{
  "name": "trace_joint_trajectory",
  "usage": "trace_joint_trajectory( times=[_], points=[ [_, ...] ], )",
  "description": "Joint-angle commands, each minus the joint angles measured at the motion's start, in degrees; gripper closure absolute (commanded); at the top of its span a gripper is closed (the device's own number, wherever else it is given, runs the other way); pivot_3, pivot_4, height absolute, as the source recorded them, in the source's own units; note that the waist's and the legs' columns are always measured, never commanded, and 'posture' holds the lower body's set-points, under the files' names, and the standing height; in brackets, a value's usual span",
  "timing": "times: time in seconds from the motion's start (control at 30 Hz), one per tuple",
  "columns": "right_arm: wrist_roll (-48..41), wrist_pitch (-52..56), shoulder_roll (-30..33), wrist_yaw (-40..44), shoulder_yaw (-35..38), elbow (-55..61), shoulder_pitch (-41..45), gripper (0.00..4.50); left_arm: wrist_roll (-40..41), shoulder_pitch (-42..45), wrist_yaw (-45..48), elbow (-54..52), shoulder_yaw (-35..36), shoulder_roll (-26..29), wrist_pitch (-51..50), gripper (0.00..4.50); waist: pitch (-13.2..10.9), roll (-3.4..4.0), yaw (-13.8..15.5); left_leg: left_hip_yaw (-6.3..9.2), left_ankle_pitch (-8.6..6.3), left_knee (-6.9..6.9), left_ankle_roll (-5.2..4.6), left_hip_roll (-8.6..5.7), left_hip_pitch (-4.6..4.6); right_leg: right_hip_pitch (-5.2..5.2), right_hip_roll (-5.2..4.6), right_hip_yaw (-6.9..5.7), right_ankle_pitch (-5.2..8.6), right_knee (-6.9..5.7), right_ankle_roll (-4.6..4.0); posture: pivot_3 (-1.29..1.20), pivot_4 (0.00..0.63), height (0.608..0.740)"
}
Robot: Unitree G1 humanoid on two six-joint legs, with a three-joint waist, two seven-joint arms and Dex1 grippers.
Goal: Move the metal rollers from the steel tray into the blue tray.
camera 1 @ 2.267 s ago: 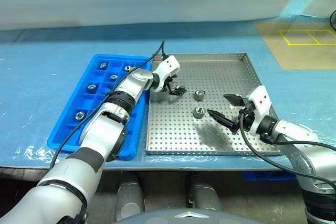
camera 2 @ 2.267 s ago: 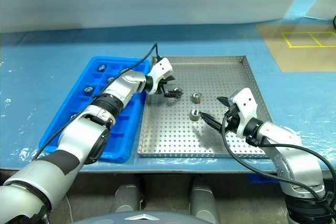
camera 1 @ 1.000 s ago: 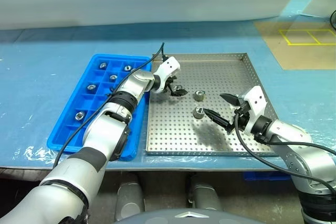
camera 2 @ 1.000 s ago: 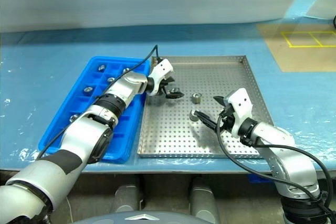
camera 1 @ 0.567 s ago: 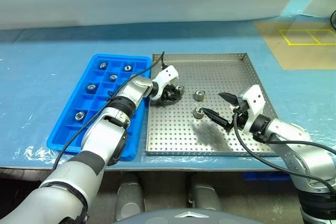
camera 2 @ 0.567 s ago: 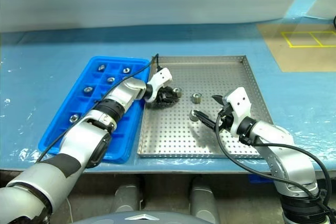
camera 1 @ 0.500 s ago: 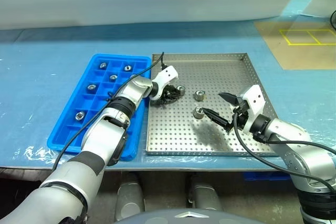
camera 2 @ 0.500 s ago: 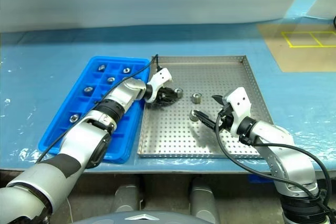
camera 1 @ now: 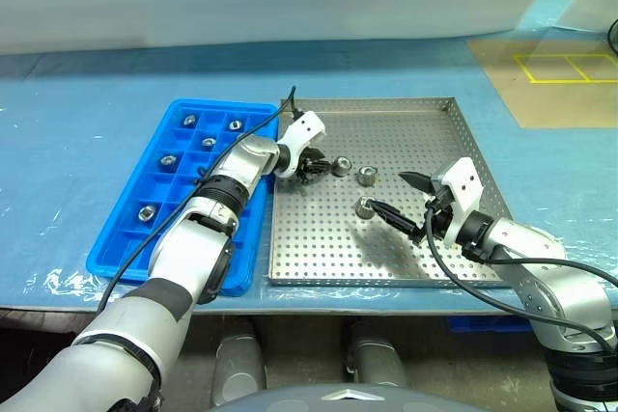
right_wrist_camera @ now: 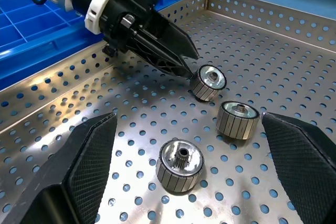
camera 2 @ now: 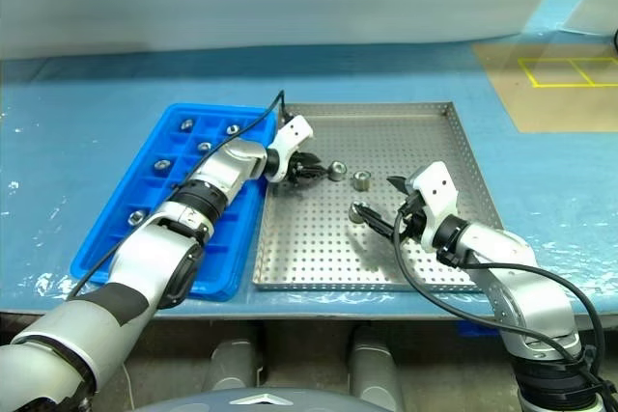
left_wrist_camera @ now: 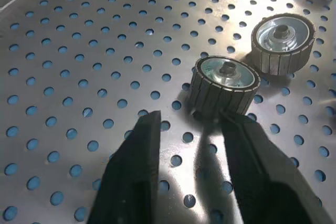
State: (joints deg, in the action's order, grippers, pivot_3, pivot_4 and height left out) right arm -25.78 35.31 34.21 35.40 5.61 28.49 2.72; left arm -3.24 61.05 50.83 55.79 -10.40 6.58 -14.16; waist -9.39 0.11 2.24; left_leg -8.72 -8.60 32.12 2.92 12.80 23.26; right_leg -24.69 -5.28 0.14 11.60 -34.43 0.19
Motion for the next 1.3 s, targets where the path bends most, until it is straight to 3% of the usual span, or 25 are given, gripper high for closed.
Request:
trace_joint_trajectory(
  times=[0.03,0.23,0.9,1.0,1.1,1.3],
  points=[
    [0.1,-1.4,0.3,0.5,0.1,0.6,0.4,0.00,1.3,1.0,0.8,-3.6,0.7,-0.2,-0.6,1.14,0.0,0.00,0.0,0.00,0.00,-0.01,0.00,0.00,-0.01,0.00,0.00,0.00,0.00,0.01,0.00,-0.27,0.150,0.740],
    [0.2,-1.3,0.3,0.5,0.5,1.0,-0.1,0.00,1.9,0.6,2.0,-5.1,0.1,-1.4,-2.1,1.14,0.0,0.00,0.0,0.00,0.00,-0.02,0.00,0.00,0.01,0.00,0.00,0.00,0.00,0.03,0.00,-0.28,0.150,0.740],
    [0.0,-1.3,0.0,-0.7,0.7,2.1,-0.9,0.00,-1.1,3.6,-2.4,6.6,-0.8,-4.0,2.6,1.14,0.0,0.00,0.0,0.00,-0.01,-0.04,-0.02,-0.01,0.04,0.00,0.00,0.00,0.00,0.11,0.00,-0.30,0.150,0.740],
    [0.1,-1.4,-0.1,-0.8,0.5,2.0,-0.8,0.00,-0.5,3.7,-2.7,6.7,-0.1,-4.3,2.8,1.70,0.0,0.00,0.0,0.00,-0.02,-0.04,-0.03,-0.01,0.04,0.00,0.00,0.00,0.00,0.12,0.00,-0.30,0.150,0.740],
    [0.1,-1.4,-0.2,-0.9,0.3,1.9,-0.7,0.00,-0.1,3.8,-2.6,6.5,0.4,-4.4,2.9,2.65,0.0,-0.01,-0.1,0.00,-0.02,-0.04,-0.03,-0.01,0.04,0.00,0.00,0.00,0.00,0.12,0.00,-0.30,0.150,0.740],
    [0.1,-1.4,-0.3,-0.9,0.1,1.8,-0.5,0.00,-0.3,3.5,-3.2,5.5,0.5,-3.8,2.9,2.69,0.0,-0.01,-0.1,0.00,-0.02,-0.04,-0.04,-0.01,0.04,0.00,0.00,0.00,0.00,0.12,0.00,-0.30,0.150,0.740]
  ],
)
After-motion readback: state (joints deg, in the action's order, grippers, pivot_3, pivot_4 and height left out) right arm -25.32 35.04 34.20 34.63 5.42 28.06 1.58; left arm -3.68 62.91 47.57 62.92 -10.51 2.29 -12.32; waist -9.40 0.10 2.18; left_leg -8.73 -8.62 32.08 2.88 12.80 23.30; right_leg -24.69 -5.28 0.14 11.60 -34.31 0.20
